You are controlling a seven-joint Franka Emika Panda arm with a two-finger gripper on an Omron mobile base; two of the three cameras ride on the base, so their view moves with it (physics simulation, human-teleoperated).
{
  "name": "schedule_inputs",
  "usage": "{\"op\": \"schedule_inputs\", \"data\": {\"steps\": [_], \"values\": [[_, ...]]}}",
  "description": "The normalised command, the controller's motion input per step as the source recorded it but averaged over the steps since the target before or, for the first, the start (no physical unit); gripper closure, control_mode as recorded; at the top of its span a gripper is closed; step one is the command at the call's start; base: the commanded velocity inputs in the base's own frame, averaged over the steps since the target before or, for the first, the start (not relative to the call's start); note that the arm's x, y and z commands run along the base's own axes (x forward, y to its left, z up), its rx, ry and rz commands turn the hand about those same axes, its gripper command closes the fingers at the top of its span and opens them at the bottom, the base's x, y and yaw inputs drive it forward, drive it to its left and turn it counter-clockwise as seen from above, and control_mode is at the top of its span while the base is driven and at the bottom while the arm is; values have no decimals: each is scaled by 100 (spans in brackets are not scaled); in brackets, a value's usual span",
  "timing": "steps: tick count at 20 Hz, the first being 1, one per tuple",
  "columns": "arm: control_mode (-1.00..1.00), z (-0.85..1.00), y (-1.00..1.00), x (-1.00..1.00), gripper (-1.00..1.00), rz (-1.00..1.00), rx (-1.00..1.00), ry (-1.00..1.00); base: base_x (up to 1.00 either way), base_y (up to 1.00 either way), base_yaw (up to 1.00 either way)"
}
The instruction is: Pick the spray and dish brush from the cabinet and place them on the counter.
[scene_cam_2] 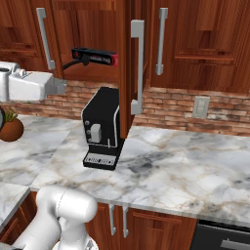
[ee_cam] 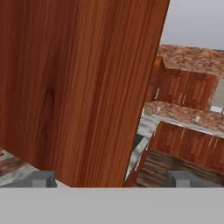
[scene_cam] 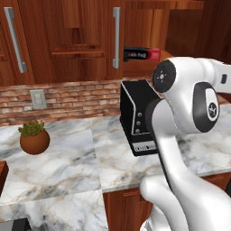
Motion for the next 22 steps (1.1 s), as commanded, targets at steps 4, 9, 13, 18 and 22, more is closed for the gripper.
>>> {"op": "schedule_inputs", "data": {"steps": [4,9,13,18,22], "values": [[-100,4,28,-22,-100,11,6,-8,0,0,0],[-100,0,33,-25,-100,13,3,-1,0,0,0],[-100,0,43,-17,-100,14,0,0,0,0,0],[-100,-2,48,-3,-100,18,-2,-2,0,0,0],[-100,0,33,-3,-100,24,-1,-13,0,0,0]]}}
